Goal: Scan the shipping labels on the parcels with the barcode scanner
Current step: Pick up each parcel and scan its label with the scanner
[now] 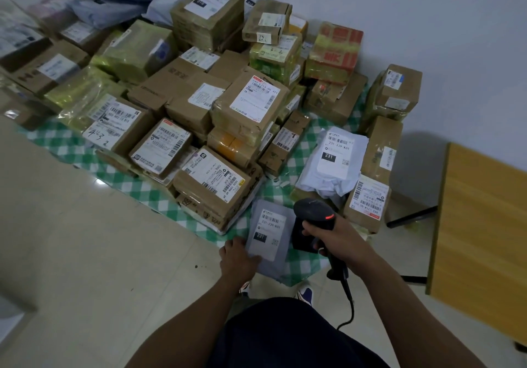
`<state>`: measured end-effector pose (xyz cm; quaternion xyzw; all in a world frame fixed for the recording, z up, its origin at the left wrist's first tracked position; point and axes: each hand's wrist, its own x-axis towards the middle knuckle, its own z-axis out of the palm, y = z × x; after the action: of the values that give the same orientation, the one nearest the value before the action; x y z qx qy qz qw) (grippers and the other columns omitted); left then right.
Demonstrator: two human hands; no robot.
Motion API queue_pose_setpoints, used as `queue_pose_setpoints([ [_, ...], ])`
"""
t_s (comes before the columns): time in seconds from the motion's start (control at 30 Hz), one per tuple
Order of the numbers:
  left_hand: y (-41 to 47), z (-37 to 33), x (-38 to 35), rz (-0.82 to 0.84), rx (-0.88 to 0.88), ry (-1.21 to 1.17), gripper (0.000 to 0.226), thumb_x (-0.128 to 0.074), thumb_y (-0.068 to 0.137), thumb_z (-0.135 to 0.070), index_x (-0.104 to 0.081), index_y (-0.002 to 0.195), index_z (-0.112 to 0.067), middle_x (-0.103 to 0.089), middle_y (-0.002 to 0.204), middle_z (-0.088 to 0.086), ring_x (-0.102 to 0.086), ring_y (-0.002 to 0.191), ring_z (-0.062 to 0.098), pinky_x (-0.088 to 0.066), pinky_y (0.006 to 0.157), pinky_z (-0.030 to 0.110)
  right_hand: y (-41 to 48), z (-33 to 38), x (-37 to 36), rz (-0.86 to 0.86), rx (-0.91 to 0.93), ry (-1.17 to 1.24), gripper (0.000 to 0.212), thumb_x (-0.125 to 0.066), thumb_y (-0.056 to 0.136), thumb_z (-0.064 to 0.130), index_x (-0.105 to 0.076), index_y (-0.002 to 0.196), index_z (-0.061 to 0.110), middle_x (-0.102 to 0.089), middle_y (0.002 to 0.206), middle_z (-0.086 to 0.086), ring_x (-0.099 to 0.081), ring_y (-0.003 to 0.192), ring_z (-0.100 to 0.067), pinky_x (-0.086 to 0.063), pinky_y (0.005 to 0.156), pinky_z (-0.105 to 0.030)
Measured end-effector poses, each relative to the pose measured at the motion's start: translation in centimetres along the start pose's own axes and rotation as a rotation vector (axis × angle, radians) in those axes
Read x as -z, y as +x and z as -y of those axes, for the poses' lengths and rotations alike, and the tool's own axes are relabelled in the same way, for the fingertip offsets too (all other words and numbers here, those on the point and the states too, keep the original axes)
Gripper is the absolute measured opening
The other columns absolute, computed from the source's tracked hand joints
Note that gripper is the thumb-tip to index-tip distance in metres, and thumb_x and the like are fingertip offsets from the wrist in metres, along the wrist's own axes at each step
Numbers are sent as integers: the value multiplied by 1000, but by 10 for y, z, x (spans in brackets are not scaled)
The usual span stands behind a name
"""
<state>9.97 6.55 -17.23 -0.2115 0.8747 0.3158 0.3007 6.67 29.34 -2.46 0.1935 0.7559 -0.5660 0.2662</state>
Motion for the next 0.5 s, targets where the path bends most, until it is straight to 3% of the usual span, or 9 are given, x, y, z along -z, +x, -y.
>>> queue_pose_setpoints([
  [0.13, 2, 7, -4, -76, 6, -116, 27, -62, 100, -27, -62, 121, -9, -63, 124, 14, -56, 122, 36, -42, 100, 40, 0, -5, -2, 6, -2, 13, 17, -75, 97, 28, -71, 110, 18, -79, 95, -4, -63, 64, -13, -53, 67, -34],
  [0.23, -3, 15, -4, -82, -17, -346, 12, -62, 102, -21, -64, 105, -10, -71, 107, 13, -67, 100, 31, -53, 83, 38, 0, -8, -4, 12, -1, 23, 17, -75, 96, 27, -71, 110, 19, -79, 95, -4, -63, 64, -12, -53, 67, -34],
  [0.43, -45, 6, 22, -132, -233, -618, 14, -65, 102, -24, -60, 91, -15, -70, 94, 2, -70, 88, 10, -60, 74, 41, -1, -13, -2, 0, 11, 48, 24, -76, 95, 31, -69, 115, 22, -79, 96, -4, -64, 63, -11, -53, 66, -30],
  [0.5, -61, -2, 33, -177, -269, -728, 14, -66, 101, -22, -61, 92, -13, -71, 95, 5, -71, 89, 15, -61, 74, 41, -2, -12, -2, -33, 35, 69, 30, -77, 94, 33, -67, 121, 24, -78, 95, -4, -66, 65, -12, -53, 64, -28],
])
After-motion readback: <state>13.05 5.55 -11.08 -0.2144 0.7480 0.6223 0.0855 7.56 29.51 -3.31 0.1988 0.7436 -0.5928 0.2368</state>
